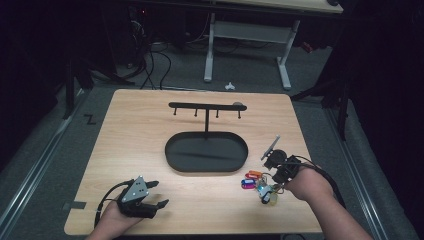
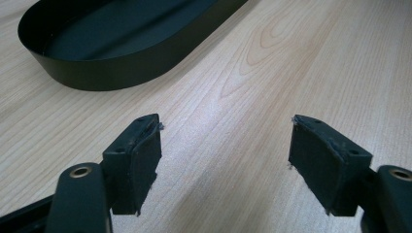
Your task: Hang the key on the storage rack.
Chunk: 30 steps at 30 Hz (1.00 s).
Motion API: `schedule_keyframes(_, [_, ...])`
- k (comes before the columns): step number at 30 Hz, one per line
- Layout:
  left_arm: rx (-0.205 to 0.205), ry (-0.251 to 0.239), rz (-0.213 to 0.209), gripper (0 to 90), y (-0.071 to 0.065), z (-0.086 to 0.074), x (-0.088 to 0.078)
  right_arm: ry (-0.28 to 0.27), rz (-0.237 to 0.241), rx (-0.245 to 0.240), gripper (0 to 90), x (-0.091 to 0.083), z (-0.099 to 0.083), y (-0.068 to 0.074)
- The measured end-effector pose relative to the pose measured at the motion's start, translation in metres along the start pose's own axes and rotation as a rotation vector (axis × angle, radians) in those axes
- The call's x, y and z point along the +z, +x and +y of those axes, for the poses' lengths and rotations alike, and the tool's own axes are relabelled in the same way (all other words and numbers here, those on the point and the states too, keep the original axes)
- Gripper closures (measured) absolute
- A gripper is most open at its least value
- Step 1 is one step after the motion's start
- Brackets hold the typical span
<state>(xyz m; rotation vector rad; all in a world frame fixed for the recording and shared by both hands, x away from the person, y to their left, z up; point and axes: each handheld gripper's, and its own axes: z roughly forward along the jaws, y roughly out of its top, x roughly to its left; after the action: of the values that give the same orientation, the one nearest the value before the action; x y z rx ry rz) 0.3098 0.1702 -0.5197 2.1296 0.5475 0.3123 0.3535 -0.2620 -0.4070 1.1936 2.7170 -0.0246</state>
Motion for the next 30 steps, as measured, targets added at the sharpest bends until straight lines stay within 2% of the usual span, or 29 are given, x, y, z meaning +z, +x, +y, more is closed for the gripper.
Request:
schedule_keyframes(4, [0.001, 0.002, -0.001, 28.0, 0.000, 0.000, 0.000, 0.001, 0.002, 0.025, 87.8, 0.001, -0.002, -0.008])
schedule_keyframes(9, [0.000, 0.008, -0.005, 28.0, 0.000, 0.000, 0.001, -0.020, 0.006, 0.040, 87.9, -0.009, -0.002, -0.012])
schedule_keyframes(10, [0.001, 0.008, -0.003, 28.0, 0.000, 0.000, 0.001, -0.032, 0.008, 0.047, 87.9, -0.016, -0.001, -0.014])
schedule_keyframes(14, [0.003, 0.009, -0.005, 28.0, 0.000, 0.000, 0.001, -0.047, -0.001, 0.049, 87.9, -0.030, 0.002, -0.019])
schedule_keyframes(19, [0.002, 0.006, -0.005, 28.0, 0.000, 0.000, 0.000, -0.044, 0.005, 0.065, 87.9, -0.044, 0.007, -0.023])
schedule_keyframes(21, [0.002, 0.006, -0.006, 28.0, 0.000, 0.000, 0.000, -0.047, 0.008, 0.047, 87.9, -0.046, 0.009, -0.026])
schedule_keyframes(23, [0.001, 0.003, -0.004, 28.0, 0.000, 0.000, 0.000, -0.039, 0.016, 0.064, 87.9, -0.049, 0.011, -0.027])
schedule_keyframes(30, [0.002, 0.003, -0.004, 28.0, 0.000, 0.000, 0.000, -0.024, 0.030, 0.061, 87.9, -0.056, 0.017, -0.029])
